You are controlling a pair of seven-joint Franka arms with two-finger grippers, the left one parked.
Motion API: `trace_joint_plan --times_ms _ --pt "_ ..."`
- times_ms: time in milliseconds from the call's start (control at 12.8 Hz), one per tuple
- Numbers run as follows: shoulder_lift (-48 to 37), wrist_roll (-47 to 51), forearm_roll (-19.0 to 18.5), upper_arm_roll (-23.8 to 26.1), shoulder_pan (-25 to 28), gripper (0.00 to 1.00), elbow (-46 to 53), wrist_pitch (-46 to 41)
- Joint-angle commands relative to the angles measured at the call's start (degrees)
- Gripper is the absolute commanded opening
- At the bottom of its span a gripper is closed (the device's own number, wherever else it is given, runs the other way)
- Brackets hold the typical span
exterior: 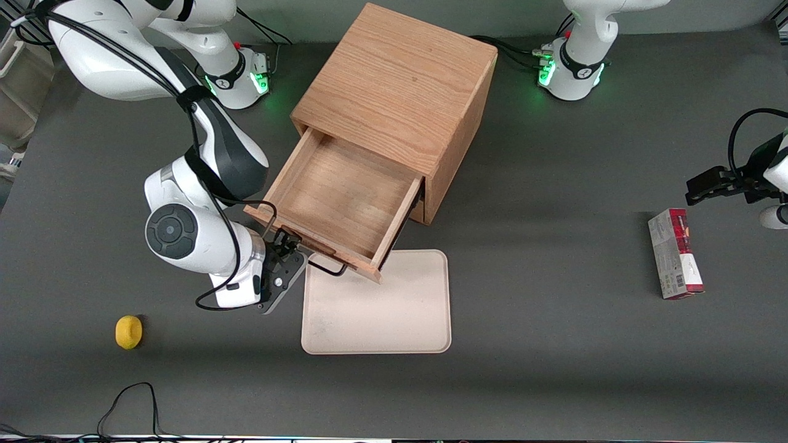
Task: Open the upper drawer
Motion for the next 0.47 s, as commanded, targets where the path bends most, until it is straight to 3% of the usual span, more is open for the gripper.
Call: trace_joint_plan --times_ms 0,314,392 --pt "1.1 -1.1 -1.1 0.1 0.4 1.0 2.9 -1.4" --pt "-2.6 0.1 -0.7 -0.1 -0.4 1.0 3.6 -4.3" --pt "-4.4 2.5 1.1 -1.4 -0.4 1.0 3.6 -6.0"
